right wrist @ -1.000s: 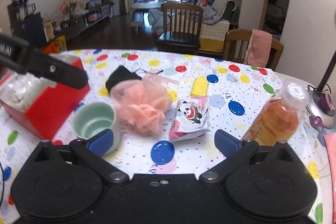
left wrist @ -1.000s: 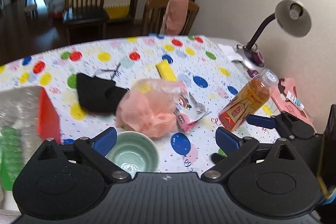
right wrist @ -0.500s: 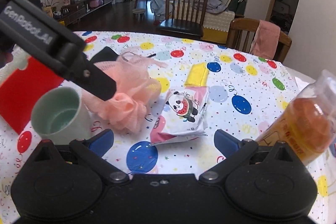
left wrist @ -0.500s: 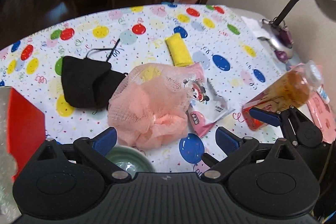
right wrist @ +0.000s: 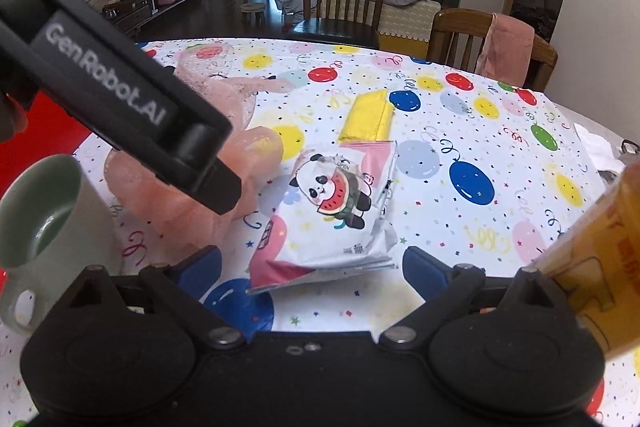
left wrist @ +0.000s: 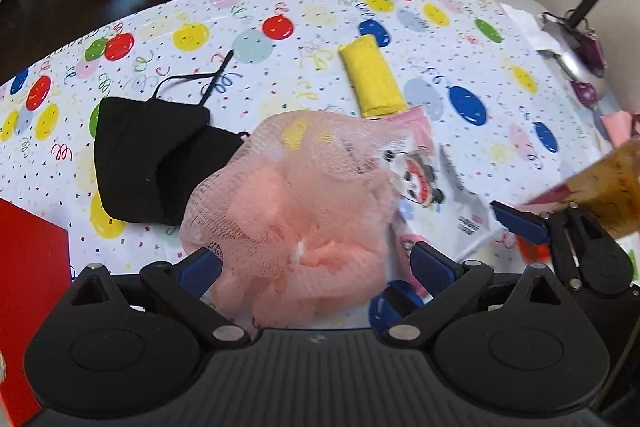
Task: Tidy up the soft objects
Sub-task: 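Grasp the pink mesh bath puff with the left gripper while the right gripper grasps the panda snack packet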
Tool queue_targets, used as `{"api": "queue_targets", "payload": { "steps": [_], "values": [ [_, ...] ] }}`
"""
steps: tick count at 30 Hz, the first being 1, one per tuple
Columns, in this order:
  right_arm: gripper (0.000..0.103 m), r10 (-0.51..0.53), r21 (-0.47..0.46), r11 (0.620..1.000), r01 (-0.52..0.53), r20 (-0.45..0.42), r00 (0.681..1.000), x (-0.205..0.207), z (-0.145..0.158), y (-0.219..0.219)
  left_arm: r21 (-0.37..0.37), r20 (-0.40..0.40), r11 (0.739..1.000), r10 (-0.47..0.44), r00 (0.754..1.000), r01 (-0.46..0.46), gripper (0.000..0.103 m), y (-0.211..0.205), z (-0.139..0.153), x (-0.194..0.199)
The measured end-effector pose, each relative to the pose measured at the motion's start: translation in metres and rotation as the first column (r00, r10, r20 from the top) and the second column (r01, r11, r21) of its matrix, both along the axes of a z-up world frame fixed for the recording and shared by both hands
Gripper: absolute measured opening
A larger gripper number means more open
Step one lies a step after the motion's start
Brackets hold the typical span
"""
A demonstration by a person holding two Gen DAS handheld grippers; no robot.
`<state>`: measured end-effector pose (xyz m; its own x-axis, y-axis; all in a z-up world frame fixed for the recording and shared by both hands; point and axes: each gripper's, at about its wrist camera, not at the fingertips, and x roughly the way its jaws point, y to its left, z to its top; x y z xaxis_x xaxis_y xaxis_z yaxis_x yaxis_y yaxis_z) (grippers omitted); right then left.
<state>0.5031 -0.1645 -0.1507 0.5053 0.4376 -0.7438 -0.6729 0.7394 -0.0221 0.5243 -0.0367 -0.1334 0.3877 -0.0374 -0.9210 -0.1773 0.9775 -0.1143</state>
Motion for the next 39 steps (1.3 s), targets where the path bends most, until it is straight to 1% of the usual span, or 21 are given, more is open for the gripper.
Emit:
{"api": "queue_targets", "payload": {
  "steps": [2,5,8,11,13,14,16,18,21,23,24,27,30,34,36,38,39],
  "values": [
    [0.096,-0.003,0.004,1.0,0.003,-0.003,1.0,0.003,-0.003,0.002,0.007,-0.011,1.0,0.014,1.0,-0.014,0.101,0.004,-0.005,0.004],
    [0.091,-0.015,0.013,1.0,0.015,-0.016,1.0,0.008,-0.007,0.003,0.024,-0.022,0.999,0.036,0.999,-0.035,0.101,0.009,-0.011,0.008],
    [0.089,-0.029,0.022,0.999,0.029,-0.023,0.999,0.012,-0.009,0.002,0.044,-0.013,0.999,0.034,0.999,-0.033,0.1,0.009,-0.014,0.009],
    [0.086,-0.027,0.024,0.999,0.028,-0.028,0.999,0.013,-0.011,0.004,0.051,-0.021,0.998,0.039,0.999,-0.038,0.1,0.01,-0.018,0.012],
    [0.085,-0.03,0.021,0.999,0.03,-0.022,0.999,0.013,-0.012,0.005,0.052,-0.029,0.998,0.04,0.999,-0.039,0.096,0.01,-0.021,0.014],
    [0.084,-0.032,0.02,0.999,0.032,-0.022,0.999,0.014,-0.013,0.005,0.055,-0.03,0.998,0.039,0.999,-0.038,0.091,0.01,-0.022,0.014],
    [0.08,-0.04,0.018,0.999,0.041,-0.02,0.999,0.015,-0.014,0.005,0.061,-0.03,0.998,0.034,0.999,-0.032,0.086,0.009,-0.024,0.014],
    [0.08,-0.042,0.022,0.999,0.043,-0.021,0.999,0.015,-0.014,0.004,0.067,-0.033,0.997,0.034,0.999,-0.032,0.075,0.009,-0.025,0.015],
    [0.079,-0.041,0.018,0.999,0.042,-0.012,0.999,0.014,-0.014,0.004,0.061,-0.034,0.998,0.035,0.999,-0.033,0.066,0.008,-0.026,0.015],
    [0.078,-0.043,0.019,0.999,0.043,-0.01,0.999,0.013,-0.013,0.004,0.064,-0.039,0.997,0.037,0.999,-0.034,0.064,0.008,-0.026,0.015],
    [0.078,-0.045,0.019,0.999,0.045,-0.011,0.999,0.013,-0.013,0.004,0.064,-0.038,0.997,0.039,0.999,-0.036,0.06,0.008,-0.026,0.015],
    [0.076,-0.047,0.021,0.999,0.047,-0.008,0.999,0.012,-0.012,0.004,0.056,-0.039,0.997,0.053,0.998,-0.051,0.053,0.01,-0.024,0.014],
    [0.073,-0.058,0.033,0.998,0.058,-0.004,0.998,0.009,-0.008,0.004,0.042,-0.032,0.997,0.068,0.997,-0.066,0.047,0.012,-0.022,0.012],
    [0.072,-0.076,0.06,0.995,0.078,-0.028,0.997,0.007,-0.003,0.0,0.033,-0.014,0.997,0.073,0.997,-0.073,0.043,0.012,-0.017,0.009],
    [0.067,-0.079,0.06,0.995,0.081,-0.027,0.996,0.005,-0.001,-0.001,0.034,-0.007,0.996,0.079,0.997,-0.079,0.041,0.012,-0.015,0.006],
    [0.064,-0.088,0.063,0.994,0.089,-0.023,0.996,0.001,0.002,-0.002,0.033,-0.003,0.996,0.083,0.997,-0.083,0.04,0.012,-0.013,0.003],
    [0.061,-0.092,0.067,0.993,0.093,-0.022,0.996,0.0,0.004,-0.004,0.032,0.003,0.996,0.083,0.997,-0.083,0.04,0.012,-0.012,0.002]
  ]
}}
